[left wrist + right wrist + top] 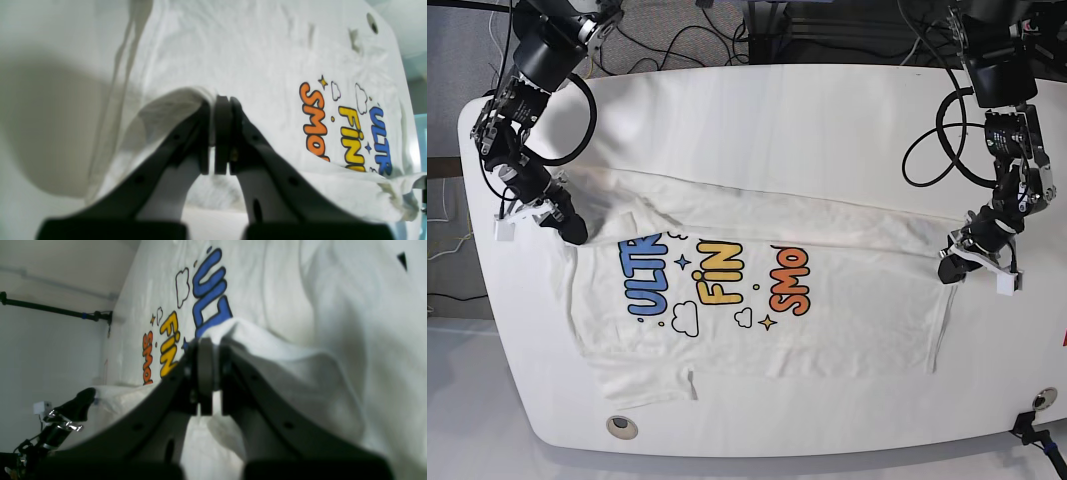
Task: Fold the T-shirt properly
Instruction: 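Lift the shirt edges and fold them over the printed front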
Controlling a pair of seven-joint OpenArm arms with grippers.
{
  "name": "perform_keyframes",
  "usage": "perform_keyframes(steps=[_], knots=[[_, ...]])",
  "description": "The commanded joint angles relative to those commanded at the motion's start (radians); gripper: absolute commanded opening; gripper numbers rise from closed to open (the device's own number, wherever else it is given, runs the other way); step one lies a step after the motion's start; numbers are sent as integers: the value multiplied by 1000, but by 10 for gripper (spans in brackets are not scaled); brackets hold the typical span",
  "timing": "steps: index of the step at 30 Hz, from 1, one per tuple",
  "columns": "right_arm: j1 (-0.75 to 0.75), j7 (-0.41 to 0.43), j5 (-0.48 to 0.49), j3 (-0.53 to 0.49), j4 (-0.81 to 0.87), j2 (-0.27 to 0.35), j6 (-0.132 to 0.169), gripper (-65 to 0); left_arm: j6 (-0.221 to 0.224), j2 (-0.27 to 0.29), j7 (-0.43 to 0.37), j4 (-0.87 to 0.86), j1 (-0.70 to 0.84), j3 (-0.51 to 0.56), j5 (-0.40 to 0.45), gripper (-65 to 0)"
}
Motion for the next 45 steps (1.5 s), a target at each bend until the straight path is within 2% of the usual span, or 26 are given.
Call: perform_keyframes(steps=[5, 10, 19, 22, 23, 25, 27, 28, 30, 32, 33, 39, 41, 45], knots=[[38, 0, -8, -18, 0, 0, 0, -650, 0, 2, 0, 0, -2, 0, 9, -650], [57, 0, -80, -41, 0, 0, 0, -650, 0, 2, -2, 0, -2, 0, 9, -650], [57, 0, -84, -41, 0, 2, 0, -650, 0, 0, -2, 0, -2, 0, 9, -650], [58, 0, -84, -44, 0, 21, 0, -650, 0, -3, -2, 0, -2, 0, 9, -650], [58, 2, -84, -55, 0, 28, 0, -632, 0, -3, 0, 2, -2, 0, 9, -650], [68, 2, -84, -75, 0, 37, 0, -487, 0, -6, 0, 2, -2, 0, 9, -650], [69, 2, -84, -81, 0, 48, 0, -334, 0, -34, 2, 3, -2, 0, 9, -650], [69, 2, -84, -86, 2, 51, 0, -270, 0, -40, 2, 5, -2, 0, 9, -579], [69, 2, -84, -100, 5, 69, 0, -190, 2, -58, 2, 6, -2, -5, 9, -341], [69, 2, -84, -112, 5, 83, 0, -185, 2, -81, 2, 8, -2, -5, 9, -179], [69, 2, -83, -112, 6, 89, 0, -185, 2, -87, 2, 8, -2, -5, 9, -156], [35, 2, -81, -112, 11, 120, 6, -185, 2, -175, -5, 126, 38, -8, 9, -155], [12, 2, -81, -114, 64, 130, 8, -185, 2, -199, -6, 196, 77, -8, 9, -155], [-66, 2, -84, -114, 216, 132, 3, -185, 2, -204, -55, 281, 173, -8, 9, -155]])
